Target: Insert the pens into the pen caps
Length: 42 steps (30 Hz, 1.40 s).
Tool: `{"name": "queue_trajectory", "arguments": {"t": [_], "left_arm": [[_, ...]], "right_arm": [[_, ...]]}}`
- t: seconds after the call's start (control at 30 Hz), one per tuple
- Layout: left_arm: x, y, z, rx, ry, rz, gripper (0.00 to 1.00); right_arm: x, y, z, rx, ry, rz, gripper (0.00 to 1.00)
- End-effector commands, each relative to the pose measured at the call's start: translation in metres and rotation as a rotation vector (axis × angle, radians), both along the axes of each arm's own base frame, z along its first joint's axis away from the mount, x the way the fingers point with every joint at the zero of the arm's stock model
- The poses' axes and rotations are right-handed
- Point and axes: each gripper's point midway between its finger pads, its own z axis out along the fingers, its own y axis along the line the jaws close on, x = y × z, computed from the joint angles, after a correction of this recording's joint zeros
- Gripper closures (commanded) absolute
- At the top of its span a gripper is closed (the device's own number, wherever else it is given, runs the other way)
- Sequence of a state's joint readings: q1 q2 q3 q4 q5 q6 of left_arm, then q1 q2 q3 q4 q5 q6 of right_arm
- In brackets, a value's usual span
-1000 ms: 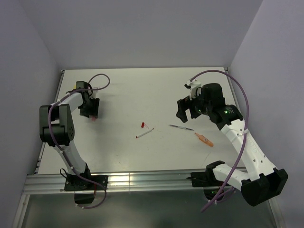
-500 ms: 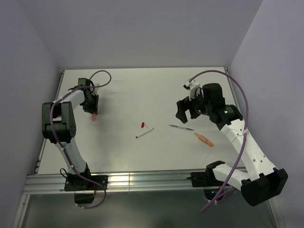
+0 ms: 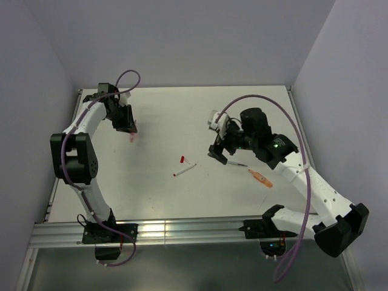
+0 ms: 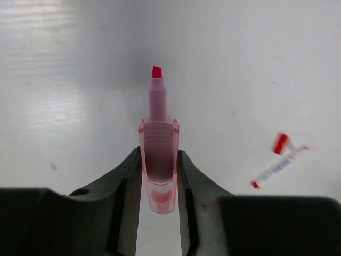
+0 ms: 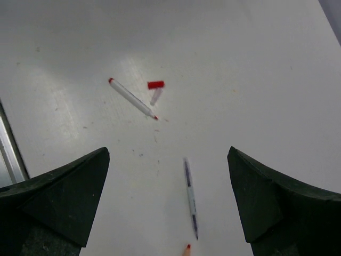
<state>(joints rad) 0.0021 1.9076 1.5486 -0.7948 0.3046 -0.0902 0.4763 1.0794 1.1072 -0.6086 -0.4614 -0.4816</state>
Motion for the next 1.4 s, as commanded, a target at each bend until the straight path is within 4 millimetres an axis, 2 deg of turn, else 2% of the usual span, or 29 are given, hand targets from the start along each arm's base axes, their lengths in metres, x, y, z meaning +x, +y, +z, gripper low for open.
{"name": "queue_trajectory", "arguments": {"t": [0.0,0.03,0.13,0.17,0.2,0.23,0.3,0.37,0.4,0.43,0.5,0.53,0.6,0.67,0.77,0.8,0.9,1.0,1.37], "left_arm": [[-0.037,-0.055,0.044,-0.196,0.073,-0.042,1.00],[-0.048,-0.062,0.044,-0.210,0.115,-0.047,1.00],[-0.076,-0.083,0.043,-0.237,0.192,-0.079,1.00],[-0.084,-0.087,0.042,-0.242,0.214,-0.087,1.00],[-0.097,-0.095,0.038,-0.247,0.247,-0.114,1.00],[-0.106,-0.102,0.038,-0.273,0.277,-0.133,1.00],[-0.128,-0.113,0.032,-0.297,0.358,-0.163,1.00],[-0.140,-0.121,0.032,-0.317,0.395,-0.183,1.00],[-0.147,-0.126,0.033,-0.314,0.400,-0.205,1.00],[-0.150,-0.129,0.033,-0.316,0.404,-0.216,1.00],[-0.165,-0.141,0.035,-0.356,0.442,-0.252,1.00],[-0.170,-0.144,0.037,-0.371,0.449,-0.263,1.00],[-0.180,-0.151,0.038,-0.381,0.471,-0.291,1.00],[-0.185,-0.155,0.039,-0.388,0.480,-0.305,1.00],[-0.192,-0.160,0.042,-0.399,0.486,-0.325,1.00],[-0.194,-0.161,0.043,-0.402,0.488,-0.329,1.00],[-0.198,-0.163,0.046,-0.408,0.482,-0.339,1.00],[-0.202,-0.163,0.046,-0.410,0.485,-0.339,1.00],[-0.217,-0.167,0.047,-0.391,0.484,-0.366,1.00]], "right_arm": [[-0.008,0.052,0.018,0.008,-0.207,0.219,0.00],[-0.014,0.066,0.010,0.000,-0.189,0.278,0.00],[-0.037,0.094,0.004,-0.020,-0.202,0.412,0.00],[-0.034,0.099,-0.004,-0.074,-0.246,0.445,0.00],[-0.043,0.110,-0.005,-0.101,-0.281,0.499,0.00],[-0.043,0.118,-0.012,-0.150,-0.325,0.548,0.01],[-0.045,0.130,-0.012,-0.184,-0.369,0.589,0.03],[-0.055,0.148,-0.019,-0.220,-0.399,0.661,0.08],[-0.057,0.156,-0.012,-0.222,-0.427,0.680,0.10],[-0.067,0.167,-0.017,-0.245,-0.449,0.730,0.15],[-0.070,0.178,-0.009,-0.257,-0.493,0.748,0.19],[-0.073,0.184,-0.011,-0.266,-0.502,0.771,0.23],[-0.086,0.197,-0.005,-0.254,-0.522,0.807,0.28],[-0.098,0.207,-0.011,-0.268,-0.529,0.845,0.31],[-0.107,0.213,-0.029,-0.329,-0.552,0.883,0.36],[-0.116,0.214,-0.038,-0.346,-0.556,0.909,0.37],[-0.118,0.210,-0.059,-0.417,-0.579,0.930,0.40],[-0.112,0.203,-0.071,-0.474,-0.610,0.923,0.41],[-0.104,0.201,-0.072,-0.470,-0.600,0.885,0.41]]}}
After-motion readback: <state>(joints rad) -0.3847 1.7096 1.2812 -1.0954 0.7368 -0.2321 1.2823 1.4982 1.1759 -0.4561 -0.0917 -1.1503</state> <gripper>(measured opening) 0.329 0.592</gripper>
